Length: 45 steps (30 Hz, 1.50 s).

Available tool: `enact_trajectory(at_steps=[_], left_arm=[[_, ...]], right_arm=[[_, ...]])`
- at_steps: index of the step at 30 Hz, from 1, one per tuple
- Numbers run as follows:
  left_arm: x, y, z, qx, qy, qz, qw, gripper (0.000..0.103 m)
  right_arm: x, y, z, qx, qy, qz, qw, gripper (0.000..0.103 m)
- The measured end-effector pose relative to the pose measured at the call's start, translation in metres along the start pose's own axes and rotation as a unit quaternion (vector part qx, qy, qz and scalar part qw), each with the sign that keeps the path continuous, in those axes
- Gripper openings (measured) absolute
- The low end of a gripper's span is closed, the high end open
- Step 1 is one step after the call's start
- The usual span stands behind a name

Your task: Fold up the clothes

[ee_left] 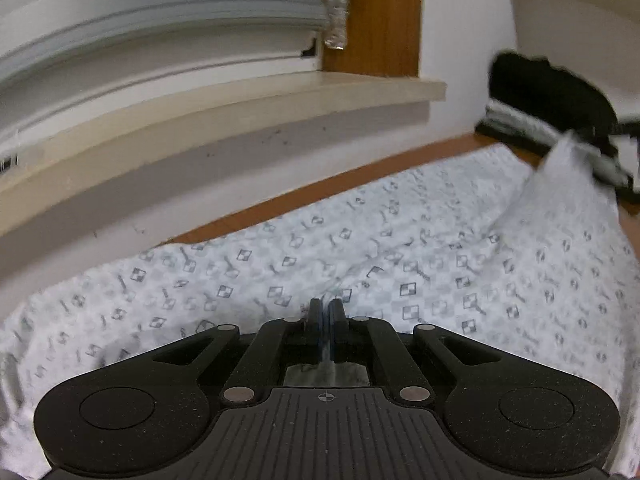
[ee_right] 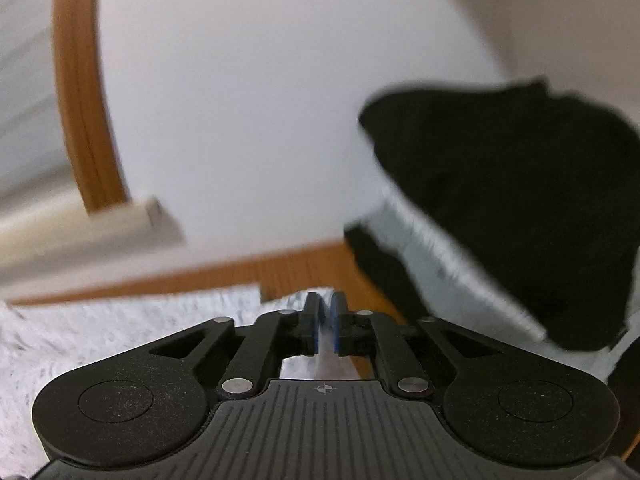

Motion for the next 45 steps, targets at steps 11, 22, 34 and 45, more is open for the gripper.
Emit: enact_trajectory(at_steps=[11,22,34,45], left_arm=[[-0.012,0.003,0.0,0.013,0.031,-0.038,0.9987,0.004],[-0.011,0.004,0.0,0.009,0.027,-0.031,0.9991,0.004],[-0.008,0.003,0.001,0.009,0.024,-0.025,0.9994,0.005],[0.016,0.001,-0.022,0.014,-0.034,0.004,0.9993,0.023]], right_arm=[[0.04,0.073,-0.042,-0.058,0.001,0.067,0.996,0.034],[0.018,0.097,-0.04,-0.061,0.027,0.066,0.996,0.032],[0.057,0.087,-0.1,-0.016,0.041,0.054,0.998,0.003],[-0.023,0.11,-0.096,-0.035,-0.04,-0.016,0.998,0.023]])
Point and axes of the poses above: each gripper's, at about its wrist camera, not at the fingertips, and z roughly the way its jaws point, x to its right, y to its underside, the point moved 6 cm from there along z, roughly the way its jaws point, and after that the axes turned 1 degree about z, right-handed, at the moved point
